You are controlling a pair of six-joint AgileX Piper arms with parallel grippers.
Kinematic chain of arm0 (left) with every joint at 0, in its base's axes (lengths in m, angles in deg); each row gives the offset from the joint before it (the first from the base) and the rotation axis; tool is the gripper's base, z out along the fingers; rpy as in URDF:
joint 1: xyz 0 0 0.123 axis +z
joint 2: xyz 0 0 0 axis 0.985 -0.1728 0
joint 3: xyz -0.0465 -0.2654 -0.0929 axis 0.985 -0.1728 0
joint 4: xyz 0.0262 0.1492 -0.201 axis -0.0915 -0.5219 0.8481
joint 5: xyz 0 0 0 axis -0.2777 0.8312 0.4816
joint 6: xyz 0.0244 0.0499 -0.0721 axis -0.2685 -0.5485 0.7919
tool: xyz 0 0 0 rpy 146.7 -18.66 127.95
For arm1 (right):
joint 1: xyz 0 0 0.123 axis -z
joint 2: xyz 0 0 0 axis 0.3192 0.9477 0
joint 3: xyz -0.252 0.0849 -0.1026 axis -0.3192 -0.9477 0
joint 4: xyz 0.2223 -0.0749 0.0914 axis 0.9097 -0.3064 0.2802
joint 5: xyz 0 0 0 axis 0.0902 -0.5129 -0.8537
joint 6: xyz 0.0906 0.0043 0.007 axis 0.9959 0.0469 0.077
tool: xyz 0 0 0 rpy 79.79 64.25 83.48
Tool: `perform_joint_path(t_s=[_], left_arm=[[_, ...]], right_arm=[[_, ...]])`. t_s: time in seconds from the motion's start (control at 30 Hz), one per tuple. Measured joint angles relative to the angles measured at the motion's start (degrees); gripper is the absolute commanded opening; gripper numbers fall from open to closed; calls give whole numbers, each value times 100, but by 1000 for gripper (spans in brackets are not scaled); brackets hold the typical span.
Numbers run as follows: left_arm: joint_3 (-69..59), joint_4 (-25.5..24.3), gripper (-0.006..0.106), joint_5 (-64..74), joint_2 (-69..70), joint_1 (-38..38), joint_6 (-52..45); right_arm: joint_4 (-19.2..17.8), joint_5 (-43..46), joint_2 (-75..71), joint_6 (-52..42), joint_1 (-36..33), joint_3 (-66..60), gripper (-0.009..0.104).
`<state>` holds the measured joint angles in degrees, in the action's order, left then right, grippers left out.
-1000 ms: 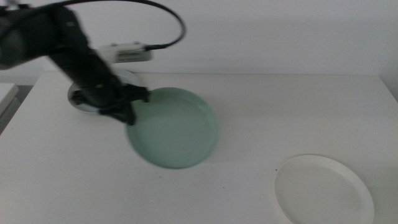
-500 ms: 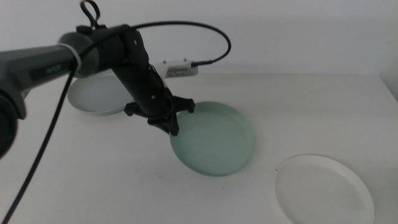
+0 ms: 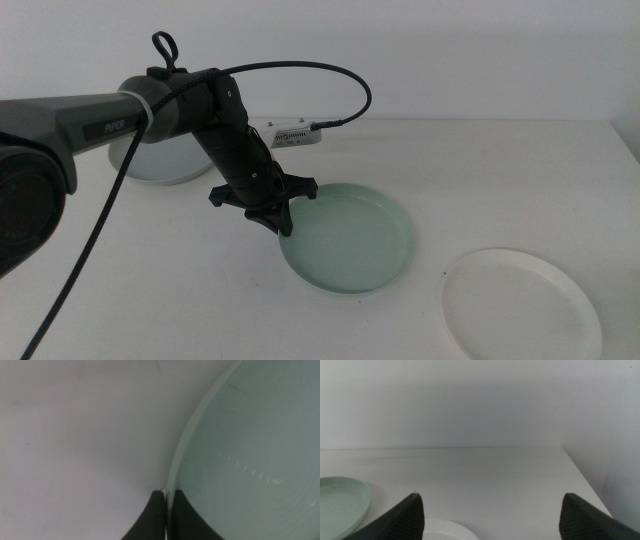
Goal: Stack the three bowls on top of each other.
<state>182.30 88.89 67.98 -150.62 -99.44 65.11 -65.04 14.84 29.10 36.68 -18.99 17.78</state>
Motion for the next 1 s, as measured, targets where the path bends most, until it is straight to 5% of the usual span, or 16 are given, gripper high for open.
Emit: perform_joint_path(t_s=[0.2, 0.5, 0.7, 0.83, 1.0], left_arm=[[0, 9, 21, -173, 0, 0, 0], [26, -182, 94, -315, 0, 0, -45], [28, -336, 94, -165, 616, 50, -198], [60, -1071, 94, 65, 1501, 140, 59], [60, -1415, 94, 523, 2037, 460, 196]], right_arm=[[0, 0, 0, 0, 0, 0, 92], [0, 0, 0, 0, 0, 0, 92], [0, 0, 0, 0, 0, 0, 92], [0, 0, 0, 0, 0, 0, 92], [0, 0, 0, 0, 0, 0, 92]])
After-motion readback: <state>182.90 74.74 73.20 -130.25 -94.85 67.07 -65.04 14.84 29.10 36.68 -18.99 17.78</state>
